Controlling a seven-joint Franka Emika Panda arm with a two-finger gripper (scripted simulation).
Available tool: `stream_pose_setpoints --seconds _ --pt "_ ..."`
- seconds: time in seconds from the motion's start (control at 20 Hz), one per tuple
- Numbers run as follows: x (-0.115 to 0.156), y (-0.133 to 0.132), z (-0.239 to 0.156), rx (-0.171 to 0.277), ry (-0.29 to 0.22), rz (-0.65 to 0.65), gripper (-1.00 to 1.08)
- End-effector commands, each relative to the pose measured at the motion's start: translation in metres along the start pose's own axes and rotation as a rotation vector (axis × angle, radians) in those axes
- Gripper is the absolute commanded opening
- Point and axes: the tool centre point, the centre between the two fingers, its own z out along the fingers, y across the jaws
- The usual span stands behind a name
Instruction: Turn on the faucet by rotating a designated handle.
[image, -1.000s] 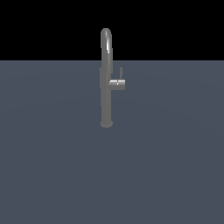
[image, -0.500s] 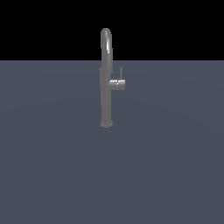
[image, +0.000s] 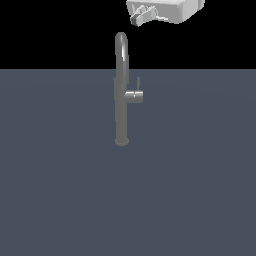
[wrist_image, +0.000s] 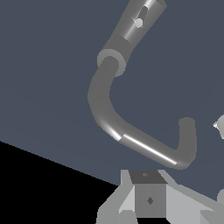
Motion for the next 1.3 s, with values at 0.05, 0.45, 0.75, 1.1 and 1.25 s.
stream_pose_setpoints --seconds 0.05,0.45,0.75,1.1,1.25 --pt "0.024 -0.007 0.001 0.060 -0.075 0.062 -1.00" --pt "0.085 -0.018 0.009 0.210 -0.259 0.216 -1.00" --pt "0.126 -0.021 0.022 0.313 -0.383 0.324 -1.00" --pt "0.157 -0.022 0.036 0.394 -0.479 0.408 -1.00" --pt "0.164 -0.022 0.040 0.412 -0.501 0.427 -1.00"
